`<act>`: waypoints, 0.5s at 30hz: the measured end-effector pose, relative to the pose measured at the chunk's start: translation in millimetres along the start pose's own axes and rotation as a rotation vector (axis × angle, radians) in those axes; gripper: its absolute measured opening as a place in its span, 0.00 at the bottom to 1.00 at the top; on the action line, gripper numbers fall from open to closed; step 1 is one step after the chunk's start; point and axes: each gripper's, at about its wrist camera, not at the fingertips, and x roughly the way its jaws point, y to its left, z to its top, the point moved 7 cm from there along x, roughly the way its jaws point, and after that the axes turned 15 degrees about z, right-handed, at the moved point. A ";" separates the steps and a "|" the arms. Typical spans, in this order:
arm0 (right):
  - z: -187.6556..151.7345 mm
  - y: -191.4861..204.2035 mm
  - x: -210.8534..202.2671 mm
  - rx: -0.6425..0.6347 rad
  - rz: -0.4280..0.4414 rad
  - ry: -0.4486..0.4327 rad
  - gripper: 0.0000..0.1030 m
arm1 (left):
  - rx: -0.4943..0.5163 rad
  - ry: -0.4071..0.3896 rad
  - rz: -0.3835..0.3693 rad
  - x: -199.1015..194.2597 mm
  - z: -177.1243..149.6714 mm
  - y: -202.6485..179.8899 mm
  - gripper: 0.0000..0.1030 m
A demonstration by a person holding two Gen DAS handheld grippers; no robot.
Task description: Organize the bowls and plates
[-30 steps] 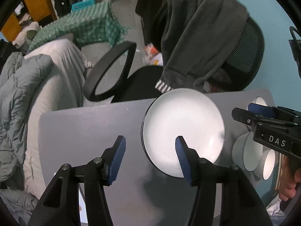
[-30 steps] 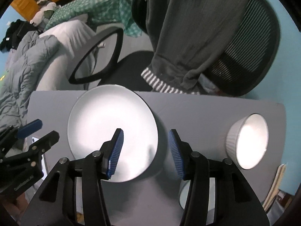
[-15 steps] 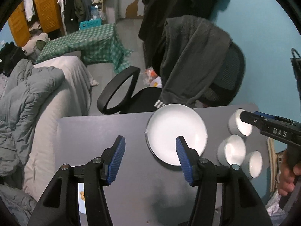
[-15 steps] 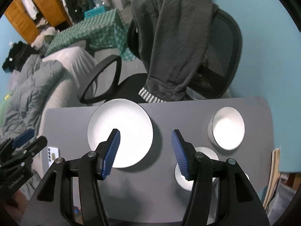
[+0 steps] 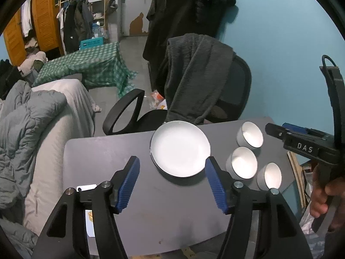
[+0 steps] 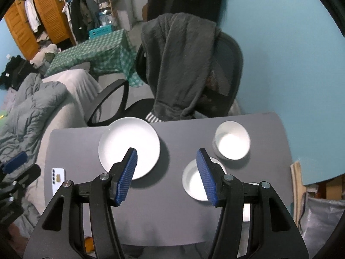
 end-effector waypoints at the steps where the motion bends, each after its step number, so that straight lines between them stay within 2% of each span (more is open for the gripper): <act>1: -2.5 -0.6 -3.3 0.004 0.000 -0.004 0.55 | 0.003 0.002 -0.002 -4.2 -0.5 -1.3 0.64; 5: -11.7 -2.4 -19.4 0.027 -0.008 -0.023 0.55 | 0.005 -0.018 -0.034 -24.1 -4.6 -9.1 0.68; 15: -28.8 -5.8 -42.0 0.070 -0.009 -0.045 0.55 | 0.045 -0.027 -0.064 -40.2 -11.8 -26.8 0.68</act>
